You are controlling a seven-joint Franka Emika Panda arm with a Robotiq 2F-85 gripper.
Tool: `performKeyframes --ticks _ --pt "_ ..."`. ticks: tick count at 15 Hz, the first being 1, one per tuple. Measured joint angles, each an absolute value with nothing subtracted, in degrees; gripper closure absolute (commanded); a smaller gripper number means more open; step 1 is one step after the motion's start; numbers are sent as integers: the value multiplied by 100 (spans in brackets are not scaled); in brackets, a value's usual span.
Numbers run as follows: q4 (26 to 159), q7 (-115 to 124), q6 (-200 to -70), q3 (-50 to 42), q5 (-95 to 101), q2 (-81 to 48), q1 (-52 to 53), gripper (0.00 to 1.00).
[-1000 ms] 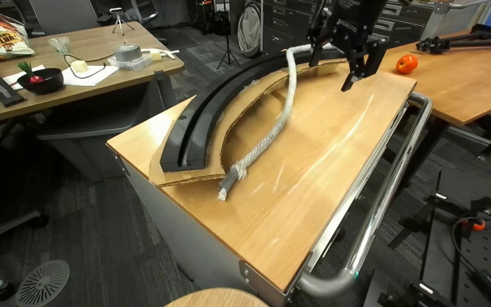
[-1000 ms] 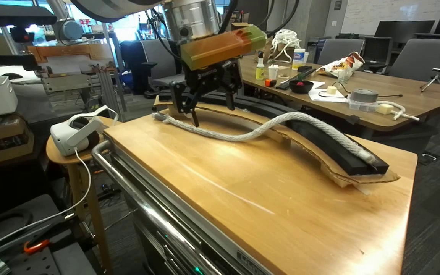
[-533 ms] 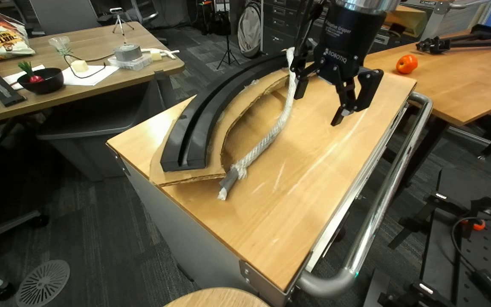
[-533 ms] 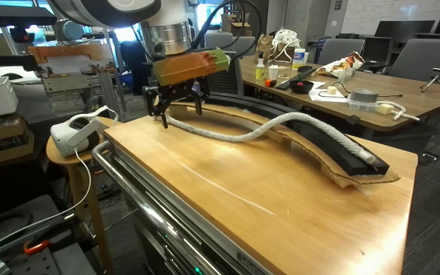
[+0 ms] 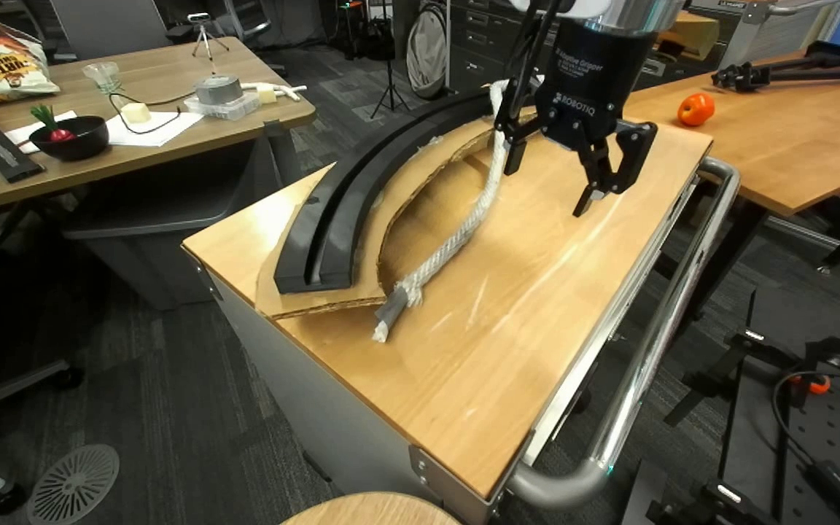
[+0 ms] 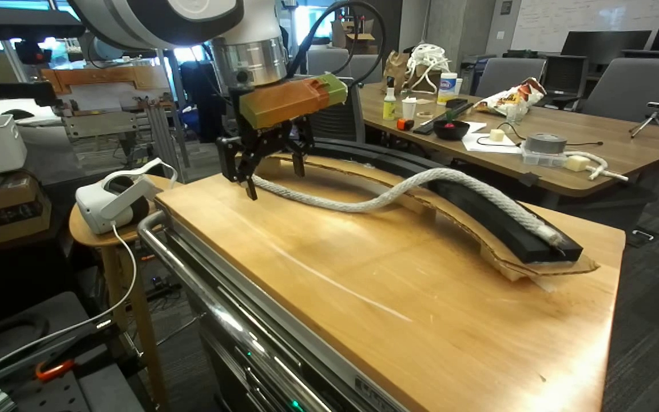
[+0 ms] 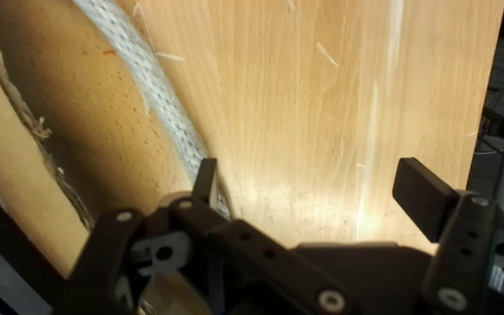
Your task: Place the white rope on the curved black board
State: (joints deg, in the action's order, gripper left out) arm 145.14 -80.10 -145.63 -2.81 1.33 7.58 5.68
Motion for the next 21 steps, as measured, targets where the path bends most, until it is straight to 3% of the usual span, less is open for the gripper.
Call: performKeyframes --ticks 12,13,21 --pt "13961 -8376 -14551 156 -387 210 701 0" --pt "13966 -8376 -14550 161 -387 199 699 4" --pt "13516 -9058 -14483 247 -752 -192 684 0"
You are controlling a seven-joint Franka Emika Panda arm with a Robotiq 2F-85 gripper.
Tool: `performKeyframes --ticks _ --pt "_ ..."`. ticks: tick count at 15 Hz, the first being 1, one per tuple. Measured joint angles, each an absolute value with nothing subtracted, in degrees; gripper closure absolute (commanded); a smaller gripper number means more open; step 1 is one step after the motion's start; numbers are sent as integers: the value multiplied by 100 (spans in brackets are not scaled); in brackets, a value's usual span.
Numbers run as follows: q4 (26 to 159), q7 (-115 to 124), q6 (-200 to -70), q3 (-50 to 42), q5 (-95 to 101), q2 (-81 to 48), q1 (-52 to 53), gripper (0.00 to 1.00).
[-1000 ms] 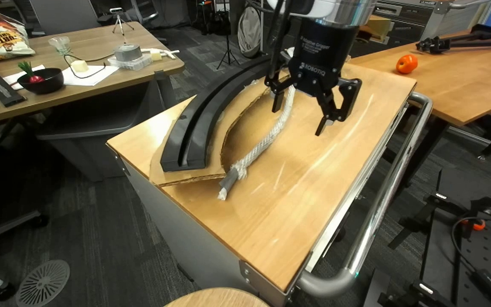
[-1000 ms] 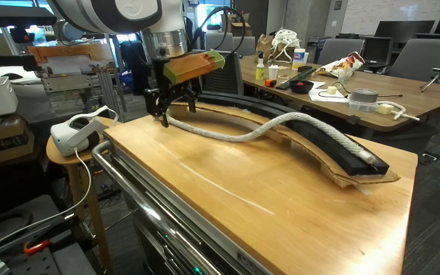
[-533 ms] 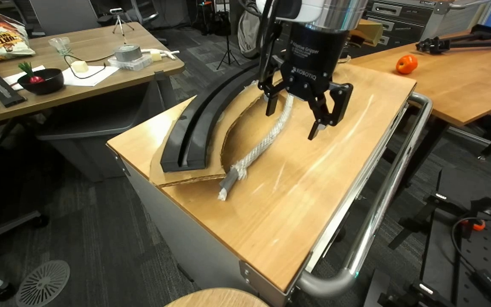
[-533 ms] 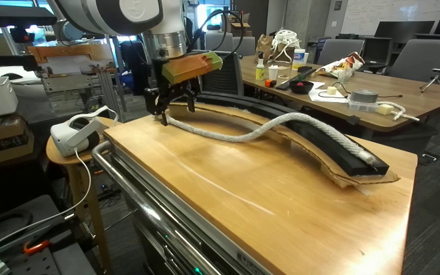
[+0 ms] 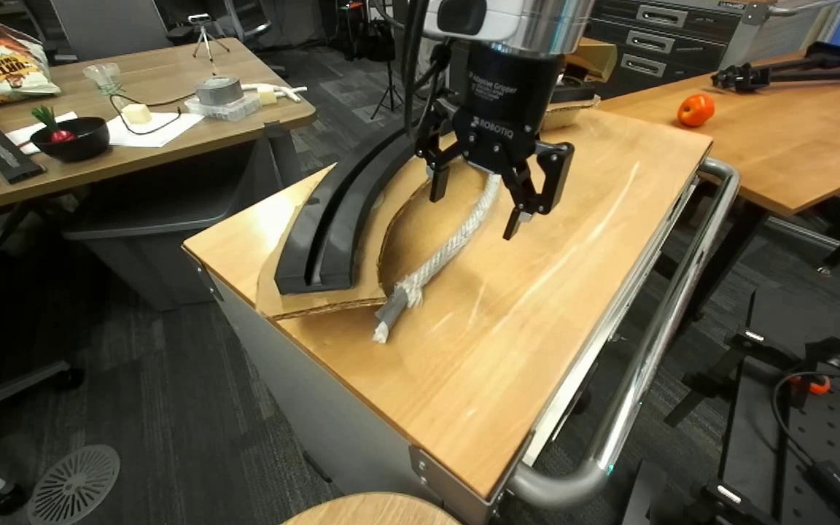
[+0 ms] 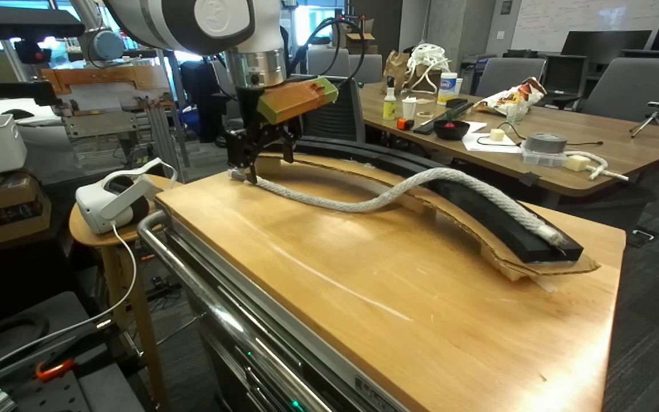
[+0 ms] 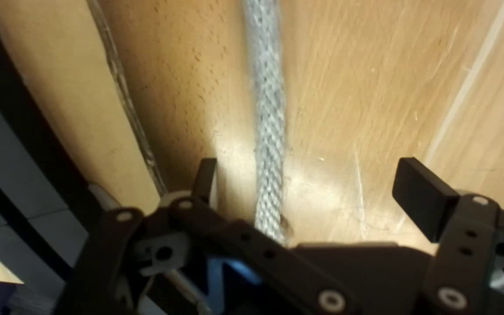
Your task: Place the white rope on the curved black board
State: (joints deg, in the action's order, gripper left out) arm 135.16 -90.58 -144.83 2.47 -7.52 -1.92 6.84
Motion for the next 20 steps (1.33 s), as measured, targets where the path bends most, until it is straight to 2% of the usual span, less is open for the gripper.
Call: performKeyframes --ticks 6,10,13,15,16,20 --pt "13036 -9372 -14146 291 -918 -671 523 0" --pt "12876 -9444 -14087 382 -966 -905 397 11" --pt "12816 -9454 -14069 455 -967 -1038 326 13" --pt "12786 -9459 -14029 489 -968 -1114 286 37" --pt "12778 -9459 -14006 502 -968 -1142 264 39" --pt "12745 -9462 -13962 535 -969 -1198 181 70"
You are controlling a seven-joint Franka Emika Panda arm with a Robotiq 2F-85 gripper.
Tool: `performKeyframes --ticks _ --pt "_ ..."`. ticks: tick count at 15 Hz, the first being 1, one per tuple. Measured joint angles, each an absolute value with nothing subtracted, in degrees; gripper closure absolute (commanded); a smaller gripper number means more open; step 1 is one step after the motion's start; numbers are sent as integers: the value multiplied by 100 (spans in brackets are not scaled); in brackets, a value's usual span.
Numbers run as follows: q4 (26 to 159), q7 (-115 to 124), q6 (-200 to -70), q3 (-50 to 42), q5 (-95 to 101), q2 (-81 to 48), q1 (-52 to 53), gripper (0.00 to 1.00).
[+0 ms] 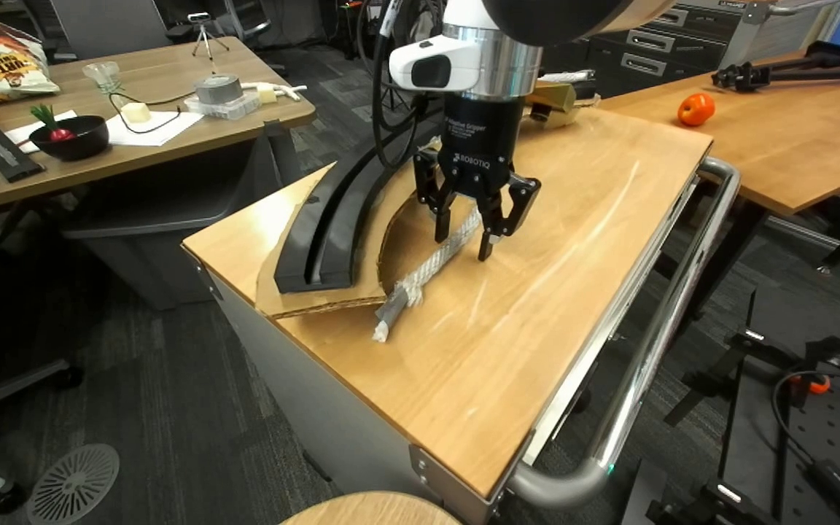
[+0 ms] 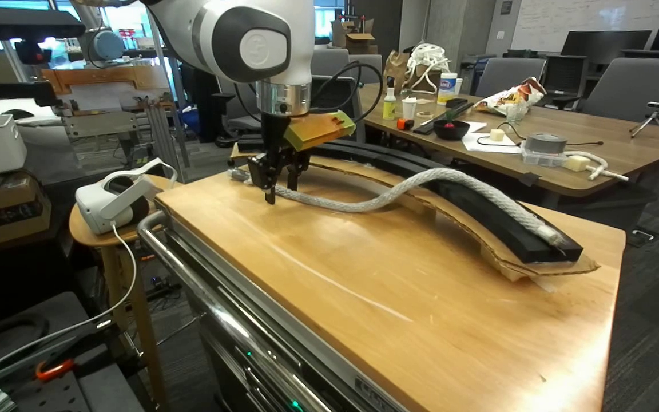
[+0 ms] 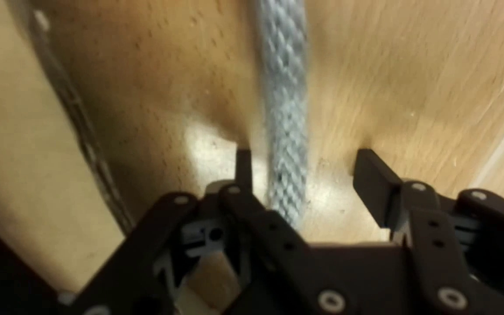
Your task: Place the white rope on the curved black board
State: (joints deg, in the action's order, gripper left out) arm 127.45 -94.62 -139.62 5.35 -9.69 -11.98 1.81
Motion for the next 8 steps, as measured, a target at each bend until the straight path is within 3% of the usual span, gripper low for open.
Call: performKeyframes --ticks 3,4,8 --pt "12695 -9462 -13923 544 -969 -1199 142 94" --pt "12684 -9463 -13907 544 -969 -1199 132 98" --pt "12663 -9543 -13853 553 -1003 -1200 85 96"
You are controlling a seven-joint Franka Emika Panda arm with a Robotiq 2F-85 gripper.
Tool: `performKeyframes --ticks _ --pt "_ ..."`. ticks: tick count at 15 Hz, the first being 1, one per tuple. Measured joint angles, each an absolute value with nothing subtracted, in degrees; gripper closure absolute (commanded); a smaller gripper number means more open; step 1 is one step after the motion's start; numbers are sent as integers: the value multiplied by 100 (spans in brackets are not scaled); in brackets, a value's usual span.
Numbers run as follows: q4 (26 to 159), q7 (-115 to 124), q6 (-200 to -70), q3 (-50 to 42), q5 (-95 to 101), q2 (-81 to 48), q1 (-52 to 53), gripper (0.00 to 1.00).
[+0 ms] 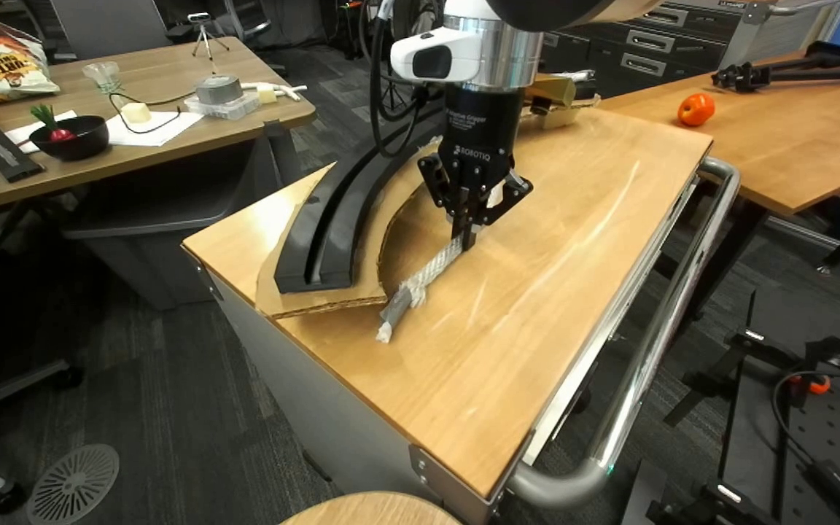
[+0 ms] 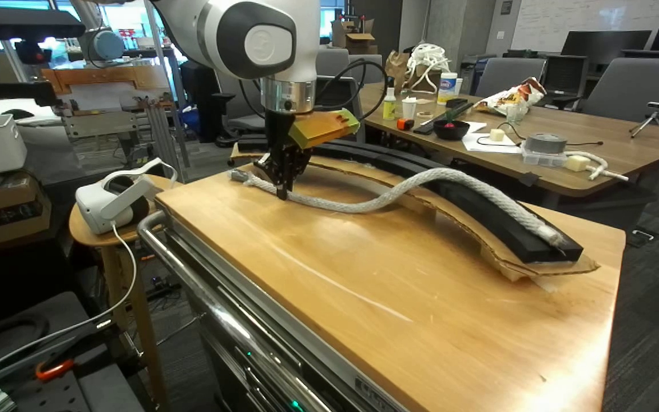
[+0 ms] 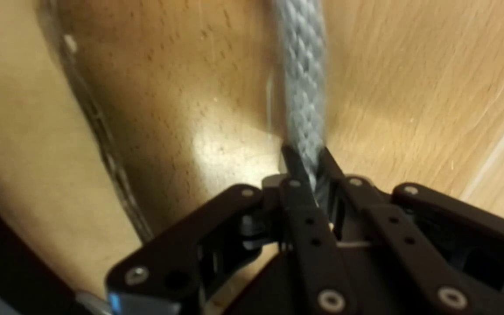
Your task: Place the white rope on the curved black board
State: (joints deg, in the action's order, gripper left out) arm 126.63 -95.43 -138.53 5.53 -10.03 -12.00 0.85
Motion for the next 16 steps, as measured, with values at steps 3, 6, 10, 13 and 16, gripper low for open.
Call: performKeyframes --ticks 3,6,10,13,16 --pt "12641 -9873 -13856 567 -1231 -1194 8 96" --pt "12589 -10764 -13871 648 -2002 -1120 -206 96" --pt "12563 -12149 -13870 688 -3247 -820 -419 96" --pt "12564 -12891 -13860 649 -3769 -592 -440 96" --pt "12564 -13268 -13854 612 -3966 -470 -440 96"
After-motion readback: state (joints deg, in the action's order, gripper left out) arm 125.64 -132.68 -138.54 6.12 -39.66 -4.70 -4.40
